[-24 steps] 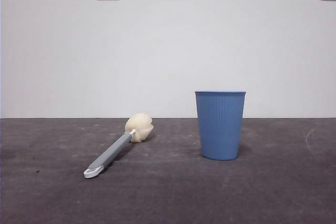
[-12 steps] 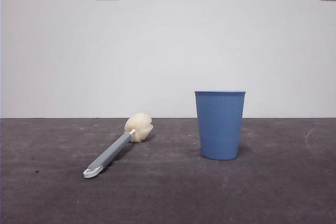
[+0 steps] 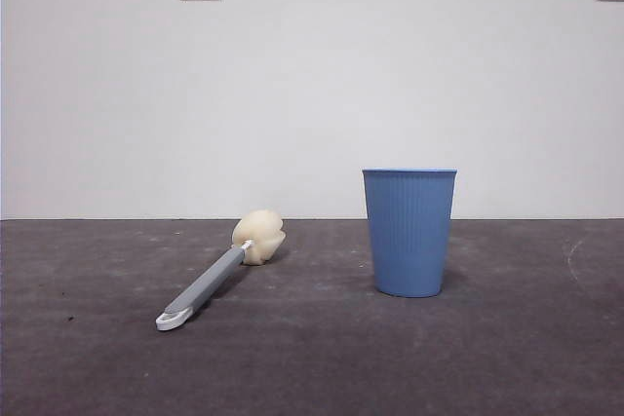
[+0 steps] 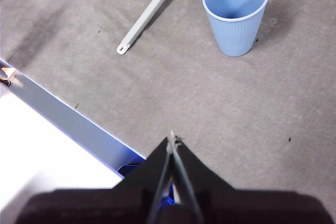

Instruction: Pick up the cup brush,pick up the cup,insert the brush into the cup,clean the cup,put the cup brush back,put the cup back to the fixed position on the table

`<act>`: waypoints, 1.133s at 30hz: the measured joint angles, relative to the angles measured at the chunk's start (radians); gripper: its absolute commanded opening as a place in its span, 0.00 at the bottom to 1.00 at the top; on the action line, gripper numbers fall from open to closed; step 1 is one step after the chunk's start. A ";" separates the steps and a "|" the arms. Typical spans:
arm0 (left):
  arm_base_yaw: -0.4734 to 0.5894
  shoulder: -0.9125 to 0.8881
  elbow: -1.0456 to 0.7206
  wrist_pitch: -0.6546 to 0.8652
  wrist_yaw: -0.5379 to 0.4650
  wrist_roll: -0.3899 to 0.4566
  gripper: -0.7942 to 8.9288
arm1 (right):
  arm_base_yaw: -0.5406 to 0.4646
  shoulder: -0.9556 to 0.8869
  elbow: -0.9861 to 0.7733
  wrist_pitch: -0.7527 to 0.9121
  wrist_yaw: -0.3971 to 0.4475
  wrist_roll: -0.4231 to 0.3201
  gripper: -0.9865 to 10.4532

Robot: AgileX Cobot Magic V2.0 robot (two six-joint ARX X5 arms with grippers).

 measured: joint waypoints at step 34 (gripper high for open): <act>-0.003 -0.002 0.000 0.002 0.001 -0.058 0.08 | -0.066 -0.148 -0.025 0.259 0.113 -0.088 0.09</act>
